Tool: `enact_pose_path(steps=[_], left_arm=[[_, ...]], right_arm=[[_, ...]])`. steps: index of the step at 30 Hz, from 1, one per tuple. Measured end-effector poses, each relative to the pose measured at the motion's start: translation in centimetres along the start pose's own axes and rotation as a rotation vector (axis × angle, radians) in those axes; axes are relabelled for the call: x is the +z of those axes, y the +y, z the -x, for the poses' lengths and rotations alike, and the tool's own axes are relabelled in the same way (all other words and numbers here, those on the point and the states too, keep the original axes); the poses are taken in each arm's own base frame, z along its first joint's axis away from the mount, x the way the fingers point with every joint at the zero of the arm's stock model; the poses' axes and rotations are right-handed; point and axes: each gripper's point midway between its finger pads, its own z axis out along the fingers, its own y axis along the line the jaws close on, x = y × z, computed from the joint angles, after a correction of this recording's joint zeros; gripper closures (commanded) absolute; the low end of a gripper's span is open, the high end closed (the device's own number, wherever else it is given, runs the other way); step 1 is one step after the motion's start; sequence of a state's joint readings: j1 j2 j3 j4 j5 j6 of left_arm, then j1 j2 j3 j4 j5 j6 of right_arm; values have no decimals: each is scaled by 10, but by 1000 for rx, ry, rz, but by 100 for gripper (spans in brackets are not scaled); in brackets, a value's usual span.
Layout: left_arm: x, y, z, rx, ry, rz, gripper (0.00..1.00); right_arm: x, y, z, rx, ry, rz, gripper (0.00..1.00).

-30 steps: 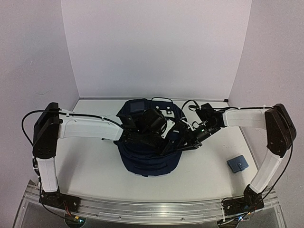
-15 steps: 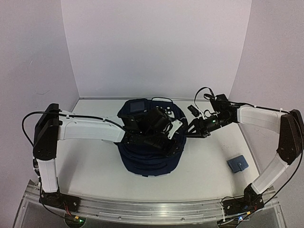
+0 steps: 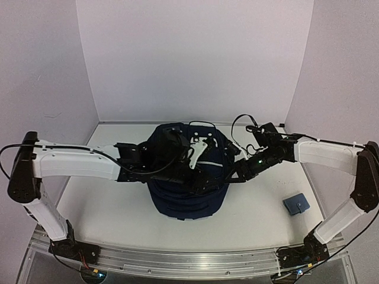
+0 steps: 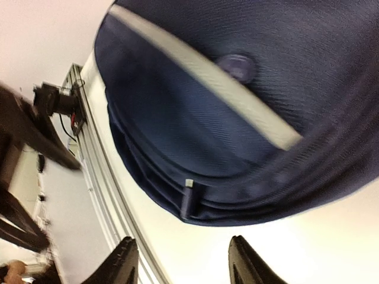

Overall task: Pack the student bag
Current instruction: Zip the student bag at the center of the board.

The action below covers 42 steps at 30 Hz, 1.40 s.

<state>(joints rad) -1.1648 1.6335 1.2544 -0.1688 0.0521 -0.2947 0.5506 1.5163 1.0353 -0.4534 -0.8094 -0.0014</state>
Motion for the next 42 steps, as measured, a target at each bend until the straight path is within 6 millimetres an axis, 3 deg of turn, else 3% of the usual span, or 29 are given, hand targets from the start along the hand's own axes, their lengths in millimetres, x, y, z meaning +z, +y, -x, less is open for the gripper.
enact_pose_path(steps=[6, 16, 22, 26, 33, 42], left_arm=[[-48, 23, 33, -50, -163, 154, 37], [-76, 75, 15, -74, -195, 391, 33], [-88, 86, 18, -23, -212, 437, 37], [-79, 86, 1, 123, -149, 416, 41], [-57, 82, -47, 501, -8, 323, 49], [-13, 78, -39, 786, 24, 295, 51]], right_arm=[[12, 0, 1, -82, 24, -82, 60], [35, 0, 4, -199, 60, -194, 67], [44, -11, 0, -217, 88, -251, 83], [44, -15, 0, -228, 88, -275, 99], [44, -16, 1, -233, 85, -282, 100], [41, -14, 3, -229, 76, -282, 100]])
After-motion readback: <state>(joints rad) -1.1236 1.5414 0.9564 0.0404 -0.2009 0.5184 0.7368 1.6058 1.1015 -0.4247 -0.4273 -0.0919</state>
